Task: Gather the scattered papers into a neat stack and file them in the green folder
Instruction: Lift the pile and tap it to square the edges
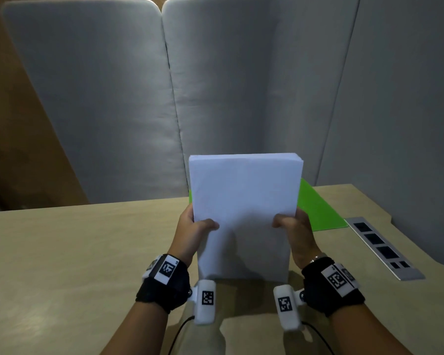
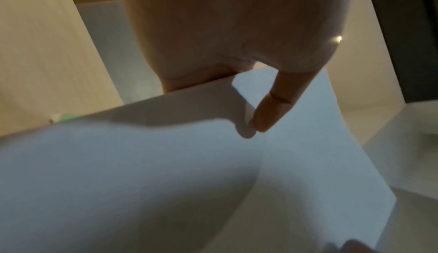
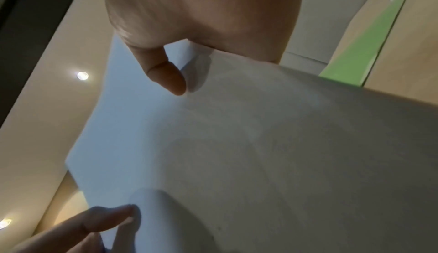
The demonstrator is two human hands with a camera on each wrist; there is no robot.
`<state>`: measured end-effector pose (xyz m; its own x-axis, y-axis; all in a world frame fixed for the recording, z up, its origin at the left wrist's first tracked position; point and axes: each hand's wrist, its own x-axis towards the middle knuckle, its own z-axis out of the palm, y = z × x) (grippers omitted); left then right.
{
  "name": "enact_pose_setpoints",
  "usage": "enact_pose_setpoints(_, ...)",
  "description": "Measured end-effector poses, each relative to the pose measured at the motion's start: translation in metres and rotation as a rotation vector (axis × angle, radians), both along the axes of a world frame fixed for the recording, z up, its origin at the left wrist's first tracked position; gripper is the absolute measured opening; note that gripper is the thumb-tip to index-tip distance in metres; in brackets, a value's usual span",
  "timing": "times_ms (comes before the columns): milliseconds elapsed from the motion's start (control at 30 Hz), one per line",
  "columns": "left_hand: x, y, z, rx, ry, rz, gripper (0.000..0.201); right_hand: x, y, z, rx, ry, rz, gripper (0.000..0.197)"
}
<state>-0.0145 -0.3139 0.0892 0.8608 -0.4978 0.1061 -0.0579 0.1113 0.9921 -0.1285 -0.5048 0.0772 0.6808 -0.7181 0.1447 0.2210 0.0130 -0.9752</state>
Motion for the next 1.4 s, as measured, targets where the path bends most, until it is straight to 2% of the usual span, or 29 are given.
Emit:
enact_pose_setpoints(100,-0.003,-0.002,-0.002,-0.013,-0.048,0.025,0.048,0.0,0.005,0.002,-0.048,-0.045,-0.01,0.015)
enact_pose_setpoints(200,-0.002,-0.001,-0.001,-0.03,-0.091,0.045,0.049,0.002,0.003,0.002,-0.07,-0.111,-0.049,0.027)
enact_pose_setpoints(267,0.002,0.003,-0.009,0.02,-0.075,0.04,0.05,0.002,0.0,-0.011,-0.073,-0.012,-0.046,0.025)
enact_pose_setpoints(333,0.005,0.007,-0.022,0.134,-0.038,-0.014,0.048,0.0,-0.006,-0.028,-0.074,0.161,0.016,0.02)
enact_pose_setpoints(400,0.007,0.01,-0.029,0.241,-0.031,-0.086,0.042,-0.005,-0.009,-0.032,-0.098,0.238,0.116,0.029)
enact_pose_setpoints(500,0.015,0.014,-0.023,0.24,-0.022,-0.137,0.041,-0.012,-0.013,-0.011,-0.122,0.214,0.218,0.035)
enact_pose_setpoints(600,0.024,0.017,-0.007,0.21,0.0,-0.235,0.05,-0.013,-0.023,0.007,-0.054,0.198,0.311,0.036)
enact_pose_setpoints(667,0.026,0.016,0.002,0.248,-0.05,-0.238,0.049,-0.012,-0.025,0.013,-0.058,0.195,0.325,0.037)
enact_pose_setpoints(767,0.015,0.005,0.006,0.238,-0.209,-0.072,0.047,-0.01,-0.012,0.016,-0.191,0.164,0.156,0.032)
enact_pose_setpoints(867,-0.005,-0.007,-0.004,0.236,-0.416,0.127,0.047,-0.006,0.005,0.005,-0.39,0.179,-0.127,0.012)
enact_pose_setpoints(933,-0.014,-0.011,-0.015,0.218,-0.462,0.174,0.042,-0.007,0.016,-0.004,-0.362,0.157,-0.167,0.012)
enact_pose_setpoints(1000,-0.017,-0.011,-0.032,0.214,-0.387,0.178,0.038,-0.009,0.021,-0.013,-0.218,0.131,-0.139,0.016)
enact_pose_setpoints(1100,-0.012,-0.008,-0.045,0.181,-0.185,0.145,0.038,-0.01,0.019,-0.018,-0.068,0.086,-0.102,0.026)
enact_pose_setpoints(1167,-0.009,-0.005,-0.037,0.15,-0.134,0.127,0.044,-0.01,0.014,-0.012,-0.072,0.039,-0.089,0.025)
enact_pose_setpoints(1233,-0.003,-0.003,-0.023,0.101,-0.155,0.107,0.059,-0.01,0.007,-0.001,-0.098,-0.014,-0.089,0.023)
enact_pose_setpoints(1400,0.005,-0.009,0.01,-0.027,-0.107,0.074,0.046,-0.001,0.002,0.024,-0.091,-0.101,-0.064,0.016)
